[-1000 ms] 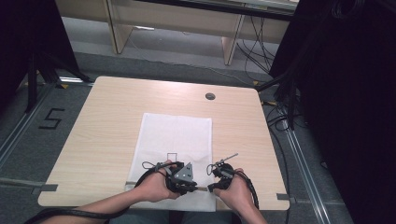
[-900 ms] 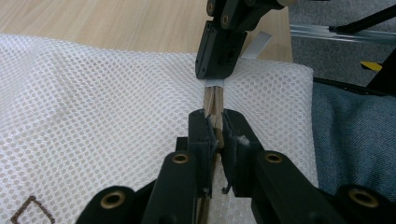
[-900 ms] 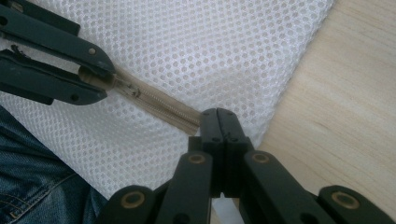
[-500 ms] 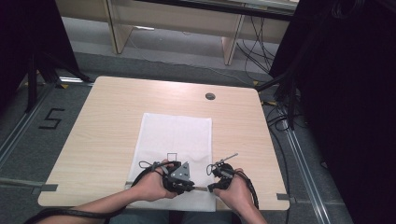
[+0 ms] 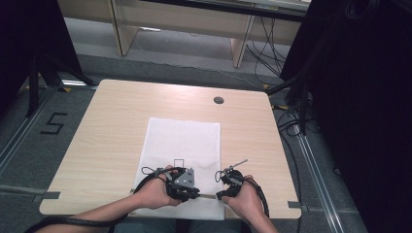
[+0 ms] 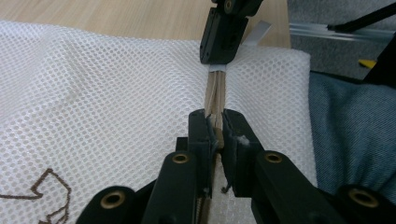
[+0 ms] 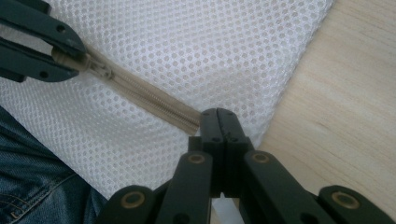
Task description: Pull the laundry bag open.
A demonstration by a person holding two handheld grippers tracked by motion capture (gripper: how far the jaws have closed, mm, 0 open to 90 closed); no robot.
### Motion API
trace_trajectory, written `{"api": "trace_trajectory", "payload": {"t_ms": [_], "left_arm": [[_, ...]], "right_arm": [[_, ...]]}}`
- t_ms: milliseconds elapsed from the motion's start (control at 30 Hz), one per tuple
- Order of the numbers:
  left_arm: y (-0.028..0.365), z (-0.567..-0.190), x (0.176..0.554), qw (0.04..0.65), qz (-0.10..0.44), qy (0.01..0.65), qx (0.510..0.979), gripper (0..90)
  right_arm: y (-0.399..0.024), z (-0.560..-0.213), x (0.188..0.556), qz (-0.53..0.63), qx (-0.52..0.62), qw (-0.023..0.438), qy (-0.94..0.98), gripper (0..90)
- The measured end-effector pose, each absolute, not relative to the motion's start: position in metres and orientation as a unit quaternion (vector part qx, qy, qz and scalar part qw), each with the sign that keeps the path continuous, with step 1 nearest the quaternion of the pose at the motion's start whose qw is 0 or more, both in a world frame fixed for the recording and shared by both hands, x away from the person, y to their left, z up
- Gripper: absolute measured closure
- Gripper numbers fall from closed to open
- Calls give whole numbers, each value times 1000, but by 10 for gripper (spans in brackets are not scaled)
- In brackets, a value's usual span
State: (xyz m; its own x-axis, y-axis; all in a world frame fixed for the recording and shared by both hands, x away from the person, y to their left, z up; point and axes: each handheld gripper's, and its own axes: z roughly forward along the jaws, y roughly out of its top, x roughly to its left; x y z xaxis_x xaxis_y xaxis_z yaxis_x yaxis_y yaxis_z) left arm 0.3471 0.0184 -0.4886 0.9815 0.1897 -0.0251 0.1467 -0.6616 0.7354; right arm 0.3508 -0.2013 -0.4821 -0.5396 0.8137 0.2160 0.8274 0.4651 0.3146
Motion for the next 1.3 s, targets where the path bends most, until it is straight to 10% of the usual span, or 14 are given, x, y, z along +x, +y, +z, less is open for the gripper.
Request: {"api": "trace_trajectory", "payload": {"t_ms": [1300], "left_arm": [[47,-484,347,400,27,100,911,820]], "right_arm": [[-202,-482,350,-196,-482,17,-854,900]]}}
